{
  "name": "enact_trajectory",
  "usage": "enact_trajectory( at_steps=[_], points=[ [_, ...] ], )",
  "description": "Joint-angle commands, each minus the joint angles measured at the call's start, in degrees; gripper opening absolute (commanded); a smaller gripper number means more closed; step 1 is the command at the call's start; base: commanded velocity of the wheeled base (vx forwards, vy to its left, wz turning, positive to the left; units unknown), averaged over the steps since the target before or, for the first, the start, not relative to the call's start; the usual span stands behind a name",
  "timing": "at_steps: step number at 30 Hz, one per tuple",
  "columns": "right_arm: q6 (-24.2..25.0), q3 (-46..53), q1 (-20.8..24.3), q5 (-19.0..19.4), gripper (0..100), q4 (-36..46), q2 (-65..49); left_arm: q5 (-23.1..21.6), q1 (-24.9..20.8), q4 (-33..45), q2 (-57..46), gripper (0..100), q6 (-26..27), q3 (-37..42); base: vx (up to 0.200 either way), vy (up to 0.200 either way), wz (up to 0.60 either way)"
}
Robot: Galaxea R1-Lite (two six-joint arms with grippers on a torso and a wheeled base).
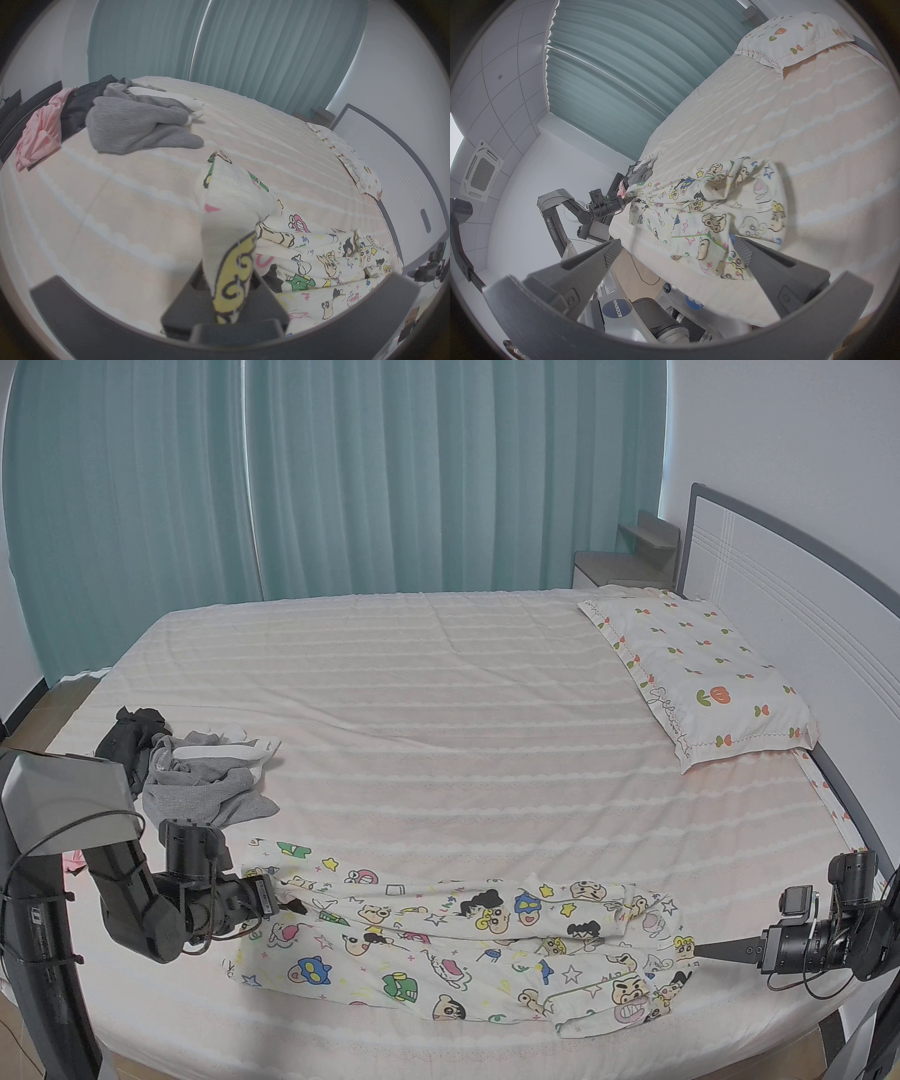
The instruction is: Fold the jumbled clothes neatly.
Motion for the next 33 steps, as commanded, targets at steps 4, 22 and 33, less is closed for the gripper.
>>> enact_trajectory(
  at_steps=[4, 22, 33],
  points=[
    [0.01, 0.02, -0.01, 0.03, 100, -0.02, 0.33, -2.76, 9.44, 5.08, -8.10, 0, 2.97, -0.57, 0.000, 0.000, 0.00],
    [0.01, -0.07, -0.10, 0.20, 100, -0.02, 0.33, -5.49, 34.93, 23.01, -16.09, 0, 15.89, -10.33, 0.000, 0.000, 0.00],
    [-0.08, -0.07, -0.27, 0.20, 100, -0.11, 0.60, -1.88, 25.44, 35.49, -25.67, 0, 15.37, -10.85, 0.000, 0.000, 0.00]
  ],
)
